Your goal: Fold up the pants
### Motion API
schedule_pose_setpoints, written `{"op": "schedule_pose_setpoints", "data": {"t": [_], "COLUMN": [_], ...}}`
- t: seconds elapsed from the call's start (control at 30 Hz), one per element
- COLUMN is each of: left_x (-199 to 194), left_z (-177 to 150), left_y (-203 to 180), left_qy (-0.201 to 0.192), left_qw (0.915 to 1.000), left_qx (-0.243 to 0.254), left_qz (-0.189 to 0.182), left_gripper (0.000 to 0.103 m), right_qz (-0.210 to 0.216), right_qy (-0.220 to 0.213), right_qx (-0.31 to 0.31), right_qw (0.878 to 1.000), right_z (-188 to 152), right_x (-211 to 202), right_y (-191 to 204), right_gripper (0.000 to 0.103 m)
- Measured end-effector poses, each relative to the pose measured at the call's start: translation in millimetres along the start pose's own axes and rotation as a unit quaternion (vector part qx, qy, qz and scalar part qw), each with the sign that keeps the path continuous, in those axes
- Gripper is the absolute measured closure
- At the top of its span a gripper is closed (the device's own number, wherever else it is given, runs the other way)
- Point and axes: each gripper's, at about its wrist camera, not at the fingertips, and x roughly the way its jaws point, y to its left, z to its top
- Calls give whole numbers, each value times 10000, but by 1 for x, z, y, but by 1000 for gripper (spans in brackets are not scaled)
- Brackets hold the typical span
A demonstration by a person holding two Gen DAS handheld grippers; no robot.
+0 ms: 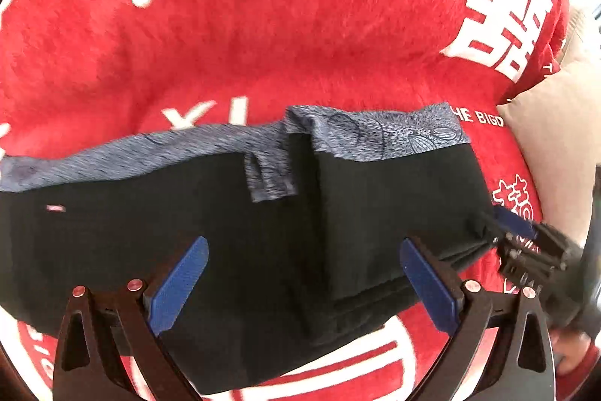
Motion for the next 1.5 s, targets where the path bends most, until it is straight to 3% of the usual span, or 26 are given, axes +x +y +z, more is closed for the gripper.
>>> {"op": "schedule_pose_setpoints", "data": {"t": [0.1, 0.2, 0.3, 0.37, 0.4, 0.47, 0.57, 0.7, 0.8, 0.87, 0.93, 1.07, 1.33, 1.37, 1.43, 1.5], "left_x": [8, 13, 17, 19, 17, 6, -7, 6, 11, 13, 12, 11, 14, 14, 15, 15], "left_z": [1, 1, -2, -3, -2, 0, -4, -29, -39, -40, -41, -43, -43, -43, -44, -43], "left_y": [-2, -6, -14, -19, -19, -14, -11, -4, -8, -7, -5, -5, -10, -11, -11, -12], "left_qy": [91, 188, 314, 393, 362, 300, 235, 581, 444, 400, 372, 349, 325, 324, 311, 323], "left_qw": [9999, 9997, 9992, 9989, 9988, 9967, 9977, 9970, 9982, 9985, 9984, 9987, 9991, 9992, 9992, 9992], "left_qx": [-91, -50, 112, 201, 188, -47, 62, 76, 155, 81, 22, 84, 117, 118, 135, 134], "left_qz": [-100, -120, -237, -152, -277, -747, -627, -496, -371, -367, -419, -359, -233, -223, -200, -171], "left_gripper": [23, 28, 61, 75, 99, 99, 99, 99, 99, 99, 99, 99, 99, 99, 98, 98], "right_qz": [-41, 83, 235, 234, 236, 310, 405, 440, 482, 837, 1145, 1698, 2710, 2836, 3075, 3016], "right_qy": [-151, -205, -202, -213, -209, -170, -119, -30, -24, -37, -44, 8, 760, 842, 1112, 1273], "right_qx": [-239, -116, 42, 16, 6, 77, 128, -17, -99, 136, 551, 1160, 1050, 1045, 1152, 1344], "right_qw": [9996, 9997, 9995, 9995, 9995, 9993, 9990, 9990, 9988, 9964, 9919, 9786, 9538, 9495, 9380, 9353], "right_z": [-9, -13, -13, -12, -12, -13, -10, -16, -16, -11, 3, 40, 93, 95, 97, 97], "right_x": [-1, -1, 0, 0, -1, -4, -11, -14, -17, -19, -16, 4, 73, 78, 95, 104], "right_y": [5, 2, -5, -6, -6, -11, -13, -6, -5, -16, -35, -69, -77, -75, -72, -75], "right_gripper": [51, 51, 51, 51, 51, 51, 51, 51, 50, 49, 41, 41, 41, 42, 56, 71]}}
